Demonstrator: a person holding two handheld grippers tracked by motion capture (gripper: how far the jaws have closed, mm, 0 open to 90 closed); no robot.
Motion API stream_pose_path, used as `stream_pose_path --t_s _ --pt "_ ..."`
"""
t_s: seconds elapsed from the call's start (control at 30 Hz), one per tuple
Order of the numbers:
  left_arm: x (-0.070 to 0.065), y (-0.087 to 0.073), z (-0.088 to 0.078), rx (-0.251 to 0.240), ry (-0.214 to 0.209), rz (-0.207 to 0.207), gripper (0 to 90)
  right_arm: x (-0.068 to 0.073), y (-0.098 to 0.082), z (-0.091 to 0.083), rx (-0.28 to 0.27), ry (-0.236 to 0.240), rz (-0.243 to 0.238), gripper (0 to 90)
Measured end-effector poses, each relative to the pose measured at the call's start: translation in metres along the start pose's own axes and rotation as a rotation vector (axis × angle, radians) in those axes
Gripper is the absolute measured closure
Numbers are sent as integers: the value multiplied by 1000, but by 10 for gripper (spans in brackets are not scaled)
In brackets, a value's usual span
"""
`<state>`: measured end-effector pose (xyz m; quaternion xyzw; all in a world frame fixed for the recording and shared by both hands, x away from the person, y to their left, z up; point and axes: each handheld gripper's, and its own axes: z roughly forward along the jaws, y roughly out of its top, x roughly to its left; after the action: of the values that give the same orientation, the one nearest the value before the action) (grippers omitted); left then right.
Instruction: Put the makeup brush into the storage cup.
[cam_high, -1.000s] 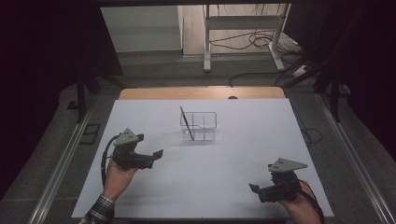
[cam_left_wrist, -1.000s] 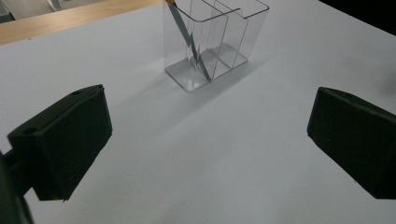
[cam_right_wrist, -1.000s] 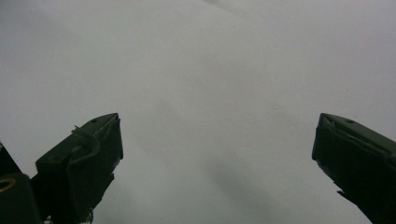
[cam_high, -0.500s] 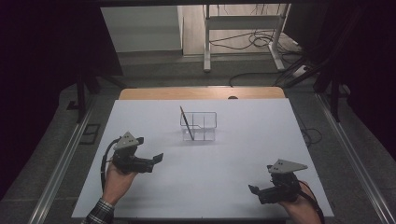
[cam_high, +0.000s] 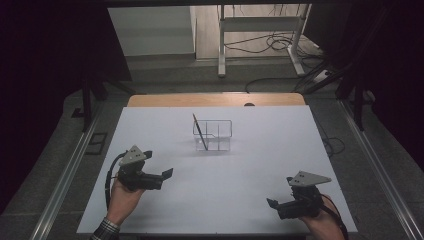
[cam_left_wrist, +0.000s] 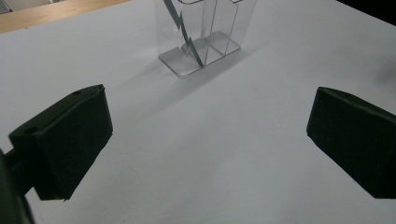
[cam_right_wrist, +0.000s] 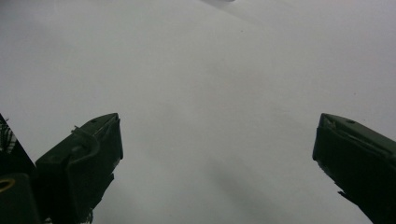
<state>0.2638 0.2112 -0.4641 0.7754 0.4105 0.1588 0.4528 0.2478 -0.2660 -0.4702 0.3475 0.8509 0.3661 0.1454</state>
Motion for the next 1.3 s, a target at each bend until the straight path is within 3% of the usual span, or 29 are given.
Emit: stream_pose_path --t_s 0.73,1.3 --pt "-7 -13 -17 -4 12 -6 12 1 -1 -3 -24 -4 28 15" --pt "-12 -21 -29 -2 26 -4 12 2 -3 -6 -30 -15 23 8"
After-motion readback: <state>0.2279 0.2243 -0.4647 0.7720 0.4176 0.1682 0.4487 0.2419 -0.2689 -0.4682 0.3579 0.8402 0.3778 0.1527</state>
